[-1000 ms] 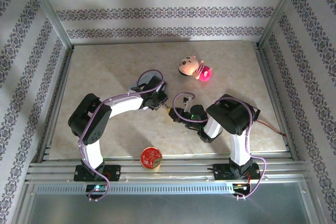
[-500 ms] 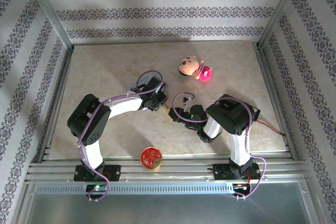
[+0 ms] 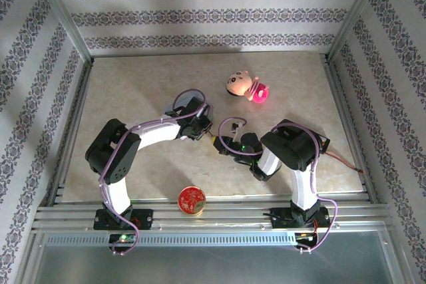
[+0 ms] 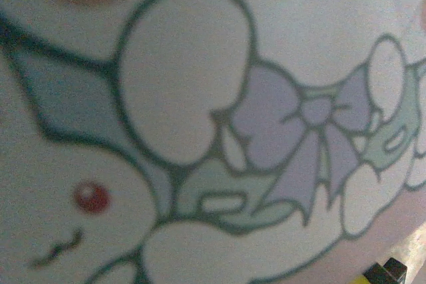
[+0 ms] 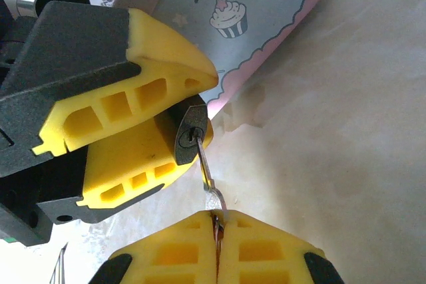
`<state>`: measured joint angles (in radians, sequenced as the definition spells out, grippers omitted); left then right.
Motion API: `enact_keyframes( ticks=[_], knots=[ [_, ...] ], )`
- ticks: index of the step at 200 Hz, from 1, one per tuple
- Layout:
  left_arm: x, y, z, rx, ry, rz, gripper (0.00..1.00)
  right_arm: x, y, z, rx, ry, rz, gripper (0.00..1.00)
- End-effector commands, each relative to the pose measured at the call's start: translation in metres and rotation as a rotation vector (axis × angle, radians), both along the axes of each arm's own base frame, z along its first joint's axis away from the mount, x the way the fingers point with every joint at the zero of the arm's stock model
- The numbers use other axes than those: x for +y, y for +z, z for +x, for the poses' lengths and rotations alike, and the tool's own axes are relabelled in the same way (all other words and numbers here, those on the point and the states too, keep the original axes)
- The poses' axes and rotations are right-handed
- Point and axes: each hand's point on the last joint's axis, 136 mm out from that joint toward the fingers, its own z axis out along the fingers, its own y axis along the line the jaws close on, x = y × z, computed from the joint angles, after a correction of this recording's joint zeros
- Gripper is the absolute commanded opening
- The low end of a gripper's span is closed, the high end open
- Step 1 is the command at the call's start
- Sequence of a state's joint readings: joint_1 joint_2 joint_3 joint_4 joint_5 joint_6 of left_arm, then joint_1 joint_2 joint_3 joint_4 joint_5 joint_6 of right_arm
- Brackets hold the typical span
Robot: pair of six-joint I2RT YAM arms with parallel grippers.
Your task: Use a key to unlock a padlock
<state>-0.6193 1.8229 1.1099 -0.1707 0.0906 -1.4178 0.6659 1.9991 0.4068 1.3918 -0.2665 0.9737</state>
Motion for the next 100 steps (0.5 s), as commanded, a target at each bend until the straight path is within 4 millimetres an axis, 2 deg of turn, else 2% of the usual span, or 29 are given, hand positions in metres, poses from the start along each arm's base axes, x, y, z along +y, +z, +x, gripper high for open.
enact_keyframes(
  ticks=[1,55,100],
  knots=[
    [-0.0022,0.0011,0.0099,-0.009,0.033,-0.047,0.13,-0.0008,-0.0123,-0.0014,0.019,-0.011,-0.027,0.00],
    [0.0002,-0.0030,0.0100,0.002,0.049,-0.059,0.13,-0.0012,-0.0132,-0.0015,0.020,-0.013,-0.029,0.00],
    [-0.0078,-0.0022,0.0077,0.021,0.013,-0.085,0.13,0.0003,-0.0135,0.0018,0.022,-0.014,-0.023,0.00]
  ],
)
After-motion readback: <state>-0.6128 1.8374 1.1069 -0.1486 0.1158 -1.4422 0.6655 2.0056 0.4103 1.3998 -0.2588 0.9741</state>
